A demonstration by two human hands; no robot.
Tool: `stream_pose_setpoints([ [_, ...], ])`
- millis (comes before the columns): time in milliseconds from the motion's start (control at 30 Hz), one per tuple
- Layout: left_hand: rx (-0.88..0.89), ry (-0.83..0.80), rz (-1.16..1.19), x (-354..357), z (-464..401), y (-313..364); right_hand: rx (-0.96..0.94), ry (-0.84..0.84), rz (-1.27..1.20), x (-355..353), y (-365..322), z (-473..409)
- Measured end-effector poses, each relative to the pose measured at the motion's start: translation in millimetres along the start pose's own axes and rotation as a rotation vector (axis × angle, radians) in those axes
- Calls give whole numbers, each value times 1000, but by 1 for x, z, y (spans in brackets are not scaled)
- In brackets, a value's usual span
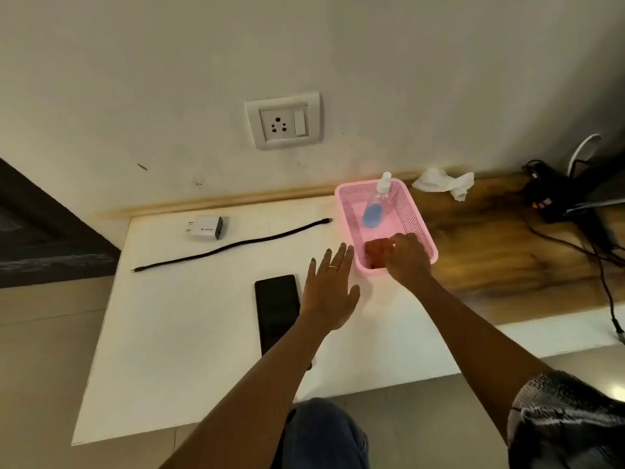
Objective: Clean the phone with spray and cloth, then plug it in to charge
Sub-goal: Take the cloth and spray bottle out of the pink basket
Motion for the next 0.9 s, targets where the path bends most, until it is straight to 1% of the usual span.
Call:
stream_pose_setpoints([
  [67,18,12,-22,4,-3,-2,101,-71,35,5,3,-9],
  [133,39,35,-25,8,-5,-5,134,-127,81,9,5,-17],
  [233,54,45,5,13,-5,-5,176,-106,90,17,8,-24],
  [300,46,51,18,15,-6,-6,240,-87,92,20,9,-26],
  [400,43,51,40,15,-4,-7,314,-102,21,22,6,-25],
  [467,35,50,55,14,-2,-9,303,-97,5,20,6,-23],
  [533,6,47,92,11,1,-10,226,-73,-22,15,2,-21],
  [567,-13,51,114,10,4,-11,185,-68,-91,13,-1,-19],
  [633,-48,87,169,6,10,-12,125,-50,-311,5,-11,-11],
  [700,-80,135,272,2,17,-12,84,11,-492,-6,-23,0],
  [800,-168,176,526,-5,29,-8,38,85,-616,-21,-39,19],
  [867,-298,112,870,-9,37,-2,21,38,-717,-29,-47,33],
  [900,-381,61,1079,-12,41,0,12,-22,-810,-31,-51,42],
])
Point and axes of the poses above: each hand's wrist, its own z-axis away from the middle knuckle, its own x-axis out of the palm, y = z × x, the point moved 3 cm from there along -z, towards the middle knuckle, and after that the axes turned 7 degrees about -x, right-handed, at the moved point
